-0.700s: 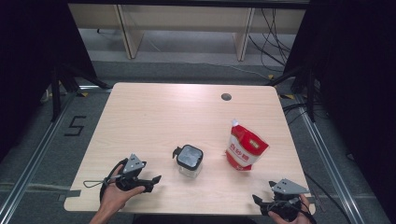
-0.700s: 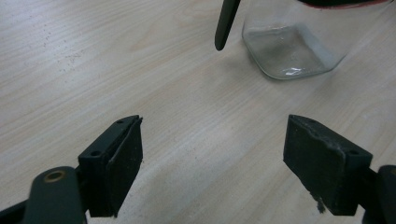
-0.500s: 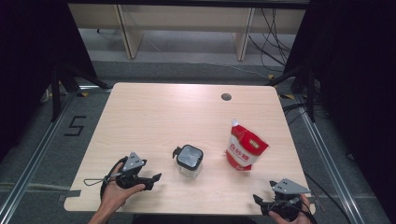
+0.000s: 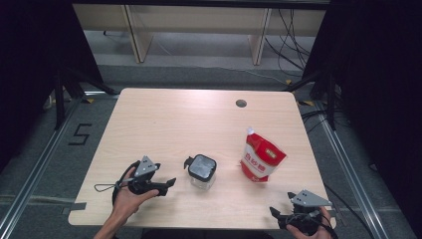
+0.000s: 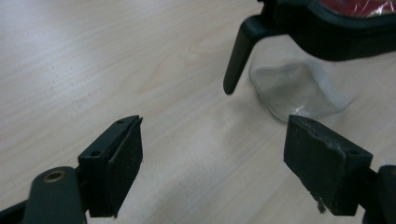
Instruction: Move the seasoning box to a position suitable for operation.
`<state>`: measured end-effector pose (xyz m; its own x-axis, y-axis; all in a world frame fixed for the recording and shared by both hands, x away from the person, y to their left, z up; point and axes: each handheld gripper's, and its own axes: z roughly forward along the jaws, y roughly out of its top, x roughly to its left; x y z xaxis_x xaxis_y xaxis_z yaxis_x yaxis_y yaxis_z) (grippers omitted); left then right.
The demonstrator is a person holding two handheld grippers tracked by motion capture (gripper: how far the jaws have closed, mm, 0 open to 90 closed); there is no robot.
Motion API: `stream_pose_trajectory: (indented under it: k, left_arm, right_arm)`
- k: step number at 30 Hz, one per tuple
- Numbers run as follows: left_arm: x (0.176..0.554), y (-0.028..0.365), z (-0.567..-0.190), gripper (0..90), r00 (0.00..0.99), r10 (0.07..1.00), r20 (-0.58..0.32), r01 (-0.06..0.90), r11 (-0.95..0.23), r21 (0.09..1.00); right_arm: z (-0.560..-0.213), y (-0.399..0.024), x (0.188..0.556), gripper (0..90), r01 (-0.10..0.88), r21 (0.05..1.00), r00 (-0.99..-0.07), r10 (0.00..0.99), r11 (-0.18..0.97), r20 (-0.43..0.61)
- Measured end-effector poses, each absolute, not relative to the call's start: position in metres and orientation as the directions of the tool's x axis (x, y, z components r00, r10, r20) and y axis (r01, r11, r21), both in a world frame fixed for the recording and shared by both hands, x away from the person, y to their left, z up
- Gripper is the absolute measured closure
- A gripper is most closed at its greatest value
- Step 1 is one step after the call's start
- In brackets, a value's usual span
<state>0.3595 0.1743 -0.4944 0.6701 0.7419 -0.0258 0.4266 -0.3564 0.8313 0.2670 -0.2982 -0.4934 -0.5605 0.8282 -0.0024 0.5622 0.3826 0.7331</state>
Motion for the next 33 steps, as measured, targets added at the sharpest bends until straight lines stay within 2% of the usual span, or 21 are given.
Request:
stream_pose_trajectory:
  k: [7, 10, 15, 18, 20, 21, 25, 27, 33]
  left_arm:
    - [0.377, 0.165, -0.497, 27.6, 0.677, 0.736, -0.013, 0.399, -0.352, 0.847]
    - [0.384, 0.156, -0.499, 35.3, 0.709, 0.705, -0.011, 0.379, -0.368, 0.849]
    - [0.390, 0.145, -0.501, 40.5, 0.742, 0.670, 0.026, 0.340, -0.410, 0.846]
    - [0.395, 0.140, -0.499, 47.0, 0.763, 0.643, 0.060, 0.312, -0.448, 0.838]
    - [0.396, 0.136, -0.500, 51.3, 0.760, 0.649, 0.039, 0.308, -0.413, 0.857]
    - [0.398, 0.136, -0.499, 52.9, 0.763, 0.642, 0.071, 0.288, -0.436, 0.852]
    - [0.402, 0.133, -0.500, 57.2, 0.779, 0.622, 0.086, 0.272, -0.458, 0.846]
    - [0.402, 0.131, -0.501, 59.8, 0.780, 0.622, 0.078, 0.269, -0.444, 0.855]
    - [0.405, 0.126, -0.504, 67.2, 0.809, 0.579, 0.104, 0.224, -0.466, 0.856]
  right_arm:
    - [-0.495, -0.298, 0.269, 19.9, 0.542, 0.745, -0.572, 0.820, 0.389, -0.013]
    - [-0.494, -0.300, 0.268, 20.0, 0.547, 0.742, -0.562, 0.827, 0.389, -0.019]
    - [-0.494, -0.300, 0.268, 20.2, 0.550, 0.734, -0.563, 0.826, 0.398, -0.026]
    - [-0.494, -0.299, 0.267, 20.6, 0.572, 0.727, -0.552, 0.834, 0.381, -0.003]
    - [-0.494, -0.300, 0.269, 20.6, 0.548, 0.736, -0.568, 0.823, 0.397, -0.021]
    - [-0.494, -0.298, 0.267, 20.6, 0.570, 0.727, -0.553, 0.833, 0.382, -0.004]
    - [-0.496, -0.300, 0.270, 21.6, 0.533, 0.732, -0.586, 0.809, 0.424, -0.041]
    - [-0.495, -0.298, 0.268, 21.6, 0.564, 0.723, -0.569, 0.822, 0.399, -0.009]
    - [-0.495, -0.298, 0.268, 21.7, 0.564, 0.725, -0.566, 0.825, 0.395, -0.009]
